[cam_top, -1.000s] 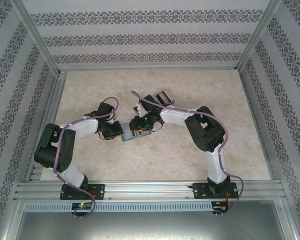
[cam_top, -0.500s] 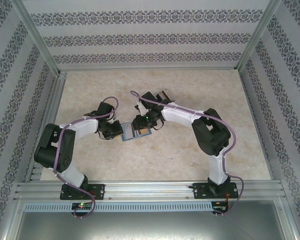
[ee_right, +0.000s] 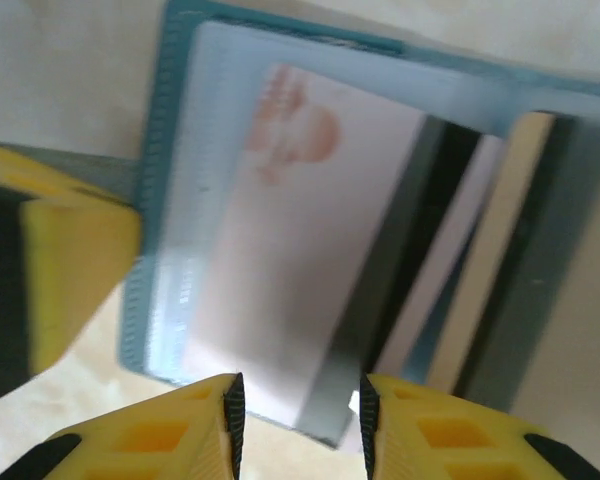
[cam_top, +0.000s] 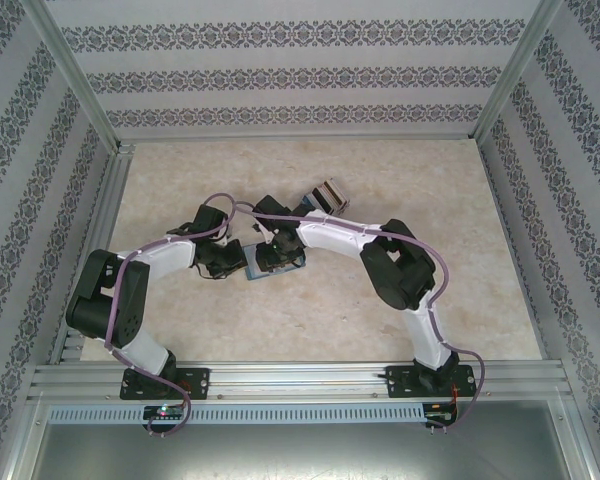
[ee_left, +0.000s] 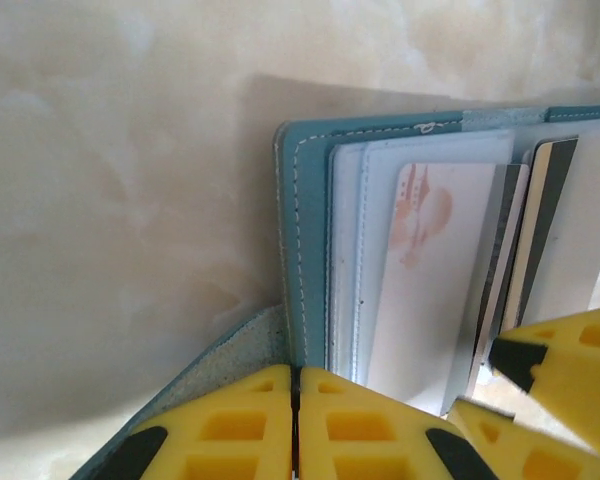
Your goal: Put the credit cards into the card holder
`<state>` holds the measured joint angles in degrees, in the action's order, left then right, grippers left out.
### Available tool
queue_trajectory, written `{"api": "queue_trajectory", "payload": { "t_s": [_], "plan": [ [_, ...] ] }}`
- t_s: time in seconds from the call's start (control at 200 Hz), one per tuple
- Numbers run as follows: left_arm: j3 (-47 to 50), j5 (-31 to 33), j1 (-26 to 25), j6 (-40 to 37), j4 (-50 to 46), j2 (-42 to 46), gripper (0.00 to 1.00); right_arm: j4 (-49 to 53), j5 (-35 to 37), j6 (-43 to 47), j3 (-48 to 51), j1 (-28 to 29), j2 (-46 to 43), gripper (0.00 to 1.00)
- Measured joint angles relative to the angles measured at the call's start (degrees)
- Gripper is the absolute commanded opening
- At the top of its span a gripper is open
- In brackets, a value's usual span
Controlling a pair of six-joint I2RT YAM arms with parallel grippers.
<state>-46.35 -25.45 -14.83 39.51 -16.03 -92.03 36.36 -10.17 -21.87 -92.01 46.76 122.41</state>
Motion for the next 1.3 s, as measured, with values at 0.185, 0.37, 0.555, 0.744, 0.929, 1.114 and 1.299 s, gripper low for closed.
{"api": "queue_trajectory", "payload": {
  "t_s": [0.185, 0.37, 0.555, 0.744, 0.929, 1.114, 1.299],
  "plan": [
    [1.09, -0.26, 0.00, 0.48, 1.36, 0.04, 0.09, 1.55, 2.12, 0.92, -2.82, 0.31, 1.53, 0.38],
    [1.77, -0.68, 0.00, 1.07, 2.16, 0.04, 0.08, 2.45, 3.80, 1.27, -3.80, 1.90, 1.95, 0.37],
    [1.95, -1.07, 0.00, 1.31, 2.38, 0.04, 0.08, 3.13, 5.16, 1.31, -4.83, 2.25, 3.39, 0.35],
    [2.71, -1.11, 0.00, 1.51, 3.28, 0.04, 0.08, 3.63, 6.91, 1.64, -5.88, 2.45, 4.39, 0.26],
    [3.17, -1.11, 0.00, 1.51, 3.78, 0.26, 0.08, 3.58, 8.85, 1.62, -5.88, 3.54, 4.50, 0.17],
    [3.28, -1.11, 0.00, 1.53, 3.93, 0.28, 0.08, 3.26, 8.98, 1.05, -5.86, 3.74, 4.50, 0.10],
    [3.28, -1.03, 0.02, 1.51, 3.82, 0.61, 0.09, 1.75, 8.09, 0.42, -4.68, 3.63, 3.89, 0.01]
  ]
}}
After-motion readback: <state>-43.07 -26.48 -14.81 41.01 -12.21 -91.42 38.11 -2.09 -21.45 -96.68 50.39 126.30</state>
